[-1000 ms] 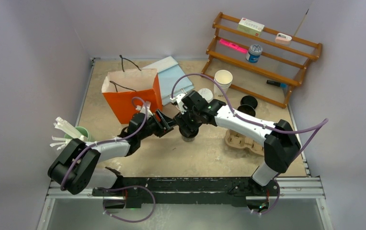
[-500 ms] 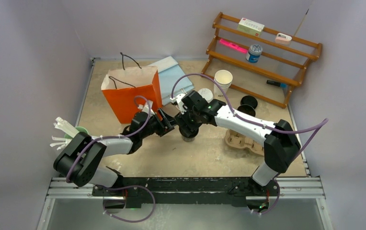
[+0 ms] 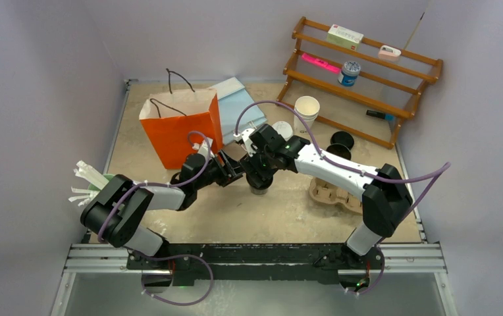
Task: Pack the takeout coffee
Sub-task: Pick up the coffee cup from the center of the board.
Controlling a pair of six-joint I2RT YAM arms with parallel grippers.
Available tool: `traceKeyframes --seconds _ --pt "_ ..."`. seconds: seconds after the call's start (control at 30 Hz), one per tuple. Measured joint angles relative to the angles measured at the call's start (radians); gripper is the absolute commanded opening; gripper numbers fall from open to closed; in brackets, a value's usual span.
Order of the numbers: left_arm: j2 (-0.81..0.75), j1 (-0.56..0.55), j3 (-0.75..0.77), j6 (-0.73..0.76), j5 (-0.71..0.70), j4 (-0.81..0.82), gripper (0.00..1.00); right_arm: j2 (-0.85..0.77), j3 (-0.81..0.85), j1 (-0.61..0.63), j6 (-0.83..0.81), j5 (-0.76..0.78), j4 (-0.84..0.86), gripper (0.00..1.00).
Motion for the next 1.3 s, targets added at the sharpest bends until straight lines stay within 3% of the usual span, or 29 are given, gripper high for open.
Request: traceKeyframes --seconds 0.3,0.63,1.3 --pt "0.003 0.002 0.003 0.001 0.009 0.017 0.42 0.001 0.001 -0.001 -0.001 0.000 0.000 0.40" --pt "-0.005 0.004 0.029 0.009 0.011 -0.052 0.41 0.019 0.024 -0.002 -0.001 0.004 -0.018 0.39" --pt "0.050 0.018 0.049 0.006 0.065 -0.043 0.42 0.042 0.049 -0.004 0.013 0.012 -0.047 0.38"
